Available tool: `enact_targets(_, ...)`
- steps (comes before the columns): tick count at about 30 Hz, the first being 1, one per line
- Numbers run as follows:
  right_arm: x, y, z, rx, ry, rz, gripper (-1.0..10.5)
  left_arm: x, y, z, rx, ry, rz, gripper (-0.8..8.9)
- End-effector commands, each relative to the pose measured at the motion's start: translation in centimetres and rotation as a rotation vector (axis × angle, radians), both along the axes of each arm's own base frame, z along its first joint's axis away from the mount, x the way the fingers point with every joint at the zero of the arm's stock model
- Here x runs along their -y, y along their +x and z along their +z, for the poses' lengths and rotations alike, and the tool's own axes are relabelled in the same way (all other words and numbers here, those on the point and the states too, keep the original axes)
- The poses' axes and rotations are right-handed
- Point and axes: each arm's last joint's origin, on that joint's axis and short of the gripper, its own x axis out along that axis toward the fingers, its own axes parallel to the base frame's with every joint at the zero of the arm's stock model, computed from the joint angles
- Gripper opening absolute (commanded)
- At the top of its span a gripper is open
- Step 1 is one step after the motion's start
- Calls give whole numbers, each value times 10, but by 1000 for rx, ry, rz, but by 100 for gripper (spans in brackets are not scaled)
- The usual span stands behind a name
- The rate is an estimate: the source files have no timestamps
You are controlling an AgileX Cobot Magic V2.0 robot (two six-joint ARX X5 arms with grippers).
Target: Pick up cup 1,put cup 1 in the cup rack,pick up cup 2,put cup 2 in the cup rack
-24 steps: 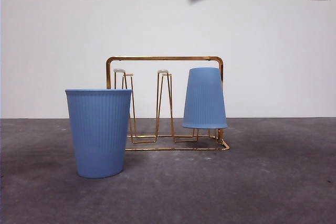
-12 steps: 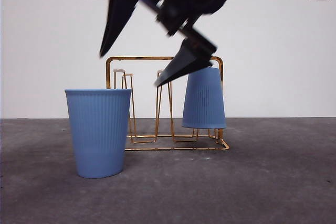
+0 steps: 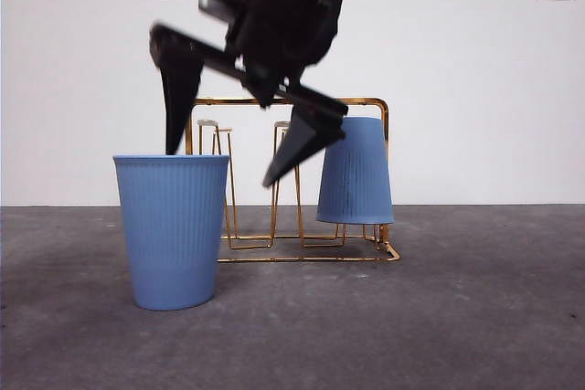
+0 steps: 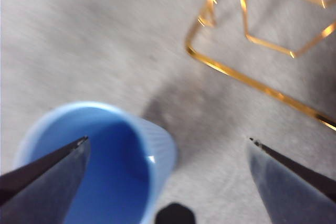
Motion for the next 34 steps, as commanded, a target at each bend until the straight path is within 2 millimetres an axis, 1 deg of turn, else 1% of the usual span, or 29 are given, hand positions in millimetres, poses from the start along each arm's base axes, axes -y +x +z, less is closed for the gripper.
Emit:
enact_targets(1, -4, 2, -11, -13, -26, 9, 476, 1, 1, -2, 6, 15, -1, 439)
enact_targets(4, -5, 4, -22, -36, -52, 9, 353, 1, 1, -2, 6, 14, -1, 439)
enact_targets(7, -6, 5, -29, -54, -72, 12, 332, 1, 1, -2, 6, 12, 0, 439)
enact_targets(8, -7, 5, -31, -56, -75, 13, 301, 1, 1, -2, 4, 10, 1, 439)
enact_targets(11, -7, 6, -33, -52, -79, 27, 74, 3, 2, -2, -1, 11, 2, 439)
enact_targets(12, -7, 6, -33, -46, -82, 43, 11, 3, 2, -2, -2, 13, 1, 439)
enact_targets(13, -8, 6, -32, -44, -79, 54, -20, 4, 3, -2, -5, 14, 2, 439)
enact_targets(17, -8, 5, -32, -56, -59, 87, -12, 8, 6, -1, -8, 17, 2, 439)
enact_targets(20, -6, 3, -24, -46, -50, 113, -12, 13, 10, 3, 12, -11, -3, 439)
enact_targets(23, -1, -2, -2, -3, -16, 123, -12, 18, 13, 9, 47, -56, -26, 439)
enact_targets(26, 10, -13, 37, 82, 47, 130, -12, 22, 16, 14, 80, -102, -36, 439)
enact_targets(29, 30, -31, 87, 208, 130, 136, -12, 28, 19, 20, 110, -147, -54, 439)
enact_targets(31, 50, -48, 124, 314, 189, 128, -12, 33, 22, 25, 136, -190, -84, 439)
enact_targets(33, 70, -65, 154, 415, 233, 115, -12, 38, 25, 31, 164, -234, -118, 439)
enact_targets(34, 84, -78, 172, 483, 262, 100, -12, 42, 27, 35, 186, -267, -150, 439)
